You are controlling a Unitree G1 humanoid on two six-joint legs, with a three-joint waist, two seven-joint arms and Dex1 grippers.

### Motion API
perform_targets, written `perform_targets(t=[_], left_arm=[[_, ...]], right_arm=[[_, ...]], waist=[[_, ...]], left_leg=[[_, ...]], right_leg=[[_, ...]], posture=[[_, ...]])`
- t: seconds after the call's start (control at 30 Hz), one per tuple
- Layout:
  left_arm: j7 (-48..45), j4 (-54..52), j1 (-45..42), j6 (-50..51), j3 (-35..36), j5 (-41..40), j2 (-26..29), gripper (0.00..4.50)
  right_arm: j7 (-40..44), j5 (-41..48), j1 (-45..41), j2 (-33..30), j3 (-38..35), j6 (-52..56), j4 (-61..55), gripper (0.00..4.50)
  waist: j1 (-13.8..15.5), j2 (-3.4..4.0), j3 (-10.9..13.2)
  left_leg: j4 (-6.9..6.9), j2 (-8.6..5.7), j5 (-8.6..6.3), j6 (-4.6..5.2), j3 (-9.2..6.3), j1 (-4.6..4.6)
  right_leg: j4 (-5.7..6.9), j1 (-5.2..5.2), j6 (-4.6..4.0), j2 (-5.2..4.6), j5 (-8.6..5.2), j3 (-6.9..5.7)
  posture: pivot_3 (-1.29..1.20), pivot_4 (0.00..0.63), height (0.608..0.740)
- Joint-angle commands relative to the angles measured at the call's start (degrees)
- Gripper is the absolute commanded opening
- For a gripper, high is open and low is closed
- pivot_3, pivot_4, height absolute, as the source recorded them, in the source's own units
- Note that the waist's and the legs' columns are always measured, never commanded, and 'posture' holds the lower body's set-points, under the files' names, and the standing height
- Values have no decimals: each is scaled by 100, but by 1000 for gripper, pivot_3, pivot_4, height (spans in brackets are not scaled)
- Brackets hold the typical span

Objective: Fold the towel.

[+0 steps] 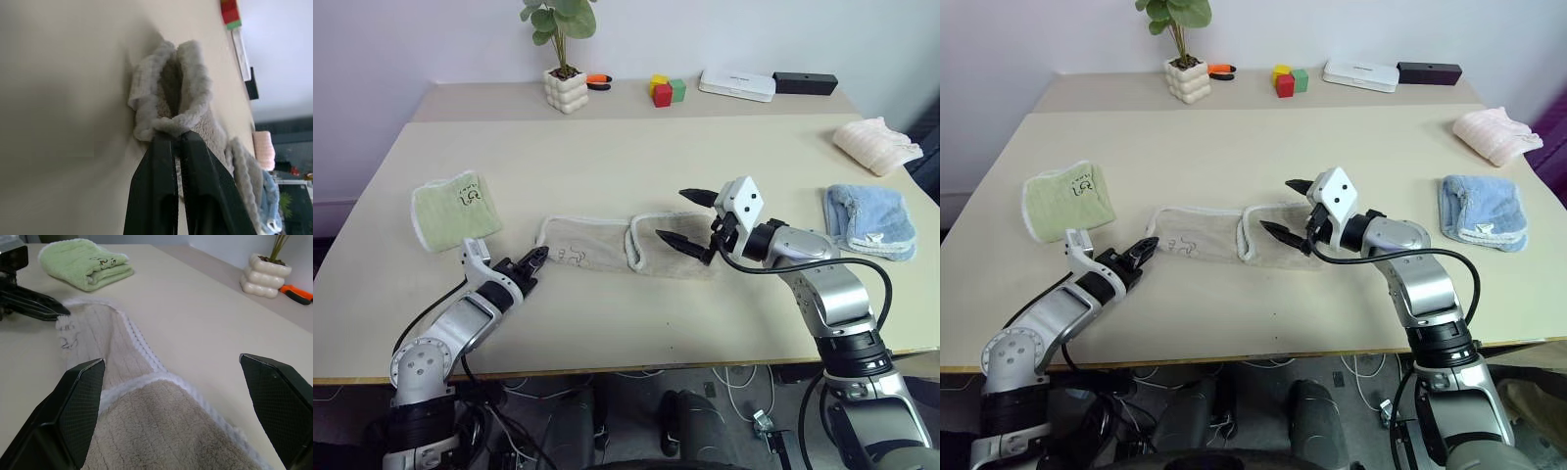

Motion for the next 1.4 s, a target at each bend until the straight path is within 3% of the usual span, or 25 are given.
perform_targets(t=[0.03,0.37,0.57,0.7,1.03,1.33,1.4], left_arm=[[-158,-236,-202,169,-118,54,76,39],[-1592,-1204,-890,349,-828,917,575,39],[-3475,-840,-1719,157,-1820,2114,790,39],[-4351,-130,-2379,-60,-2273,2807,556,39],[-6480,2311,-3738,-995,-3668,4750,-815,39],[-7020,3308,-4025,-1052,-3653,5489,-1468,39],[-7174,3381,-4026,-937,-3594,5499,-1508,571]], right_arm=[[-37,-84,21,-55,-140,-211,-31,4500],[488,309,502,-925,-1101,-289,163,4500],[907,785,1365,-1574,-1811,198,-181,4500],[956,952,1742,-1738,-2139,261,-479,4500],[543,983,2171,-1744,-2550,489,-1012,4500],[217,1094,2333,-1688,-2648,688,-1442,4500],[176,1071,2288,-1684,-2592,662,-1455,4500]], waist=[[6,-4,3],[13,-11,8],[22,-12,8],[7,-10,9],[19,-16,12],[17,-17,13],[17,-17,13]], left_leg=[[0,0,0,1,0,-2],[1,-5,0,3,3,-34],[0,-9,0,3,3,-35],[1,-9,0,4,3,-35],[8,-10,5,29,-4,-53],[14,-8,3,35,-12,-71],[15,-8,4,36,-12,-72]], right_leg=[[-3,1,1,1,0,-1],[-11,4,4,4,2,-5],[-19,7,4,5,1,-7],[-18,4,5,8,2,-6],[-30,1,9,5,3,-10],[-28,-13,11,6,4,-14],[-27,-13,11,6,4,-15]], posture=[[0,150,740],[0,150,740],[0,150,740],[0,150,740],[0,150,740],[0,150,740],[0,150,740]])
